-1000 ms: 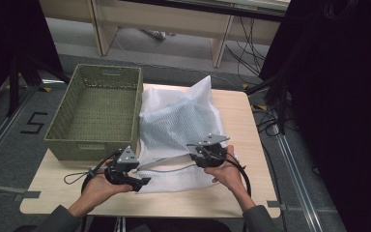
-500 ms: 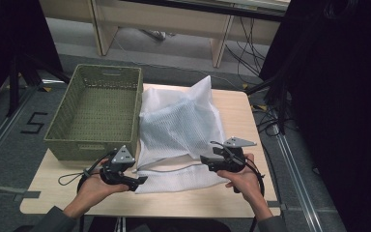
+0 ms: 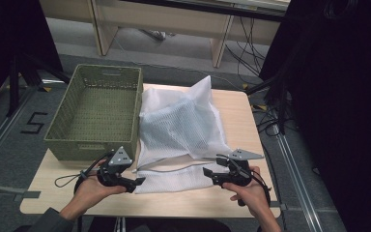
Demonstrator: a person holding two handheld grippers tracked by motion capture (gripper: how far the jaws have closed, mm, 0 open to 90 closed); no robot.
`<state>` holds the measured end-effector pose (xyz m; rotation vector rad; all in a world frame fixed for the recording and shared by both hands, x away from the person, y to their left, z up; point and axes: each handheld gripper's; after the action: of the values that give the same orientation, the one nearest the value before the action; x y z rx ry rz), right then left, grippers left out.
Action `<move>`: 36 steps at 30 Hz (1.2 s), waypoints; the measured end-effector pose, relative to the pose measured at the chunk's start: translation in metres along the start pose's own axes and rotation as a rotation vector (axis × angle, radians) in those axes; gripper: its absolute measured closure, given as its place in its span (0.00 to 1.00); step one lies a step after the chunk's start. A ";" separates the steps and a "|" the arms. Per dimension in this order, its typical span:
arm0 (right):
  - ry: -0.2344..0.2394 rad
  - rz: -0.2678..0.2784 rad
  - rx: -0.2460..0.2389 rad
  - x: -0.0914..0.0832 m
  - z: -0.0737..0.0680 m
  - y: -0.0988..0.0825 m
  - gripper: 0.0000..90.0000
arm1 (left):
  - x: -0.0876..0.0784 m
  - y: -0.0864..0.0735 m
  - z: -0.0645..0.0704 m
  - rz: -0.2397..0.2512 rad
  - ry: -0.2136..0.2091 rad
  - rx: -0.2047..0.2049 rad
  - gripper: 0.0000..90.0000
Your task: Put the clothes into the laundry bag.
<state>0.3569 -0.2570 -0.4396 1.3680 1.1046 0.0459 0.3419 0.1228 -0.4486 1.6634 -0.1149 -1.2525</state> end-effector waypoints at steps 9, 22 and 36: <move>-0.030 -0.009 0.012 -0.011 -0.002 -0.014 0.31 | -0.002 -0.003 0.006 -0.015 -0.001 0.031 0.29; -0.009 -0.024 0.012 -0.022 -0.014 -0.025 0.31 | -0.004 -0.008 0.019 -0.032 -0.006 0.077 0.25; -0.002 -0.057 -0.045 -0.026 -0.019 -0.034 0.31 | -0.002 -0.011 0.026 -0.049 0.001 0.101 0.21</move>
<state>0.3117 -0.2682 -0.4477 1.2954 1.1342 0.0282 0.3162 0.1126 -0.4540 1.7626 -0.1399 -1.3009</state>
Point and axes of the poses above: each handheld gripper's, and its own axes: x roughly forward along the jaws, y roughly out of its top, z roughly to its right, and after that the axes turned 1 degree about x, right-handed
